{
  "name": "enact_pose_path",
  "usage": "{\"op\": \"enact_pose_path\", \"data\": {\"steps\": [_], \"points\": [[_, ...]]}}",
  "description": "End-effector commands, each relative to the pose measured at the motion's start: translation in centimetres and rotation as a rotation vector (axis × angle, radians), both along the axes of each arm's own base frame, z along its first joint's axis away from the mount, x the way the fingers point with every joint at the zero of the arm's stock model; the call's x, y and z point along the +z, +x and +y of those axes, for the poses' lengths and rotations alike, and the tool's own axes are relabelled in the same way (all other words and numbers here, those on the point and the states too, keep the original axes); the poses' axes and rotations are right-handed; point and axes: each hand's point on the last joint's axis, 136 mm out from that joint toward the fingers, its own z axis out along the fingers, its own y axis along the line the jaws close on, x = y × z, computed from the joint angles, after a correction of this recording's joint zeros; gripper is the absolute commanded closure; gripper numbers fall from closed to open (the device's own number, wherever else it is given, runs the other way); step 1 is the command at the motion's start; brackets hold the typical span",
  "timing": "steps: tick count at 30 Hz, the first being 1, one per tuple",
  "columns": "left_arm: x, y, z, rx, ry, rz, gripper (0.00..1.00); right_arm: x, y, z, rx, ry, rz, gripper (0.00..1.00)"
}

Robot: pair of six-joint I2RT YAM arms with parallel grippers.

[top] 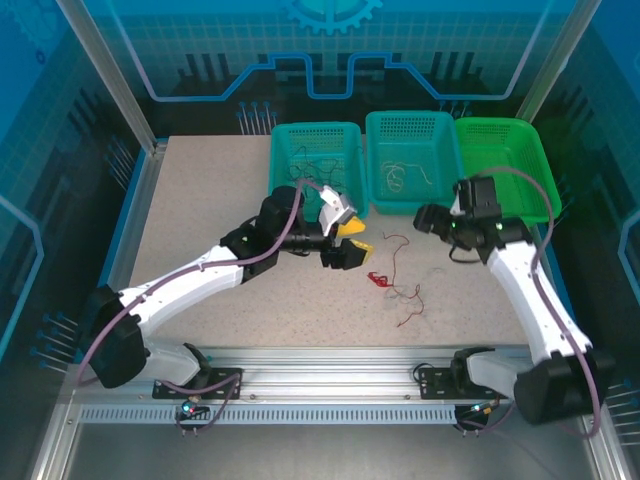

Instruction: Untangle the cables

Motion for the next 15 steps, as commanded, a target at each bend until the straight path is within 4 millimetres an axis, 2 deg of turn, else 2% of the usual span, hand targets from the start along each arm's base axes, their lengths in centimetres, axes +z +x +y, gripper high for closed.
{"op": "enact_pose_path", "data": {"steps": [1,2,3,6,11,13,15], "points": [[1.8,-0.5,-1.3,-0.048,-0.034,-0.043,0.3,-4.5,-5.1,-1.7,-0.089,-0.02,0.182,0.2],[1.7,-0.5,-1.5,-0.053,-0.03,-0.043,0.3,-5.2,-6.0,-1.7,-0.1,-0.015,0.206,0.2],[1.6,-0.7,-1.7,-0.059,-0.027,-0.042,0.3,-6.8,-7.2,-1.8,-0.108,-0.017,0.251,0.21],[1.4,-1.2,-2.0,-0.076,-0.021,-0.04,0.3,-9.3,-7.9,-2.0,-0.158,0.004,0.298,0.2],[0.1,-2.0,-2.0,-0.093,0.026,-0.027,0.3,-12.7,-5.4,-0.6,-0.215,0.159,0.334,0.2],[-1.0,-1.9,-1.6,-0.067,0.068,-0.01,0.3,-14.0,-4.4,-0.9,-0.247,0.153,0.359,0.26],[-1.7,-2.0,-1.1,-0.055,0.097,-0.001,0.3,-15.3,-3.2,-1.0,-0.248,0.141,0.398,0.38]]}}
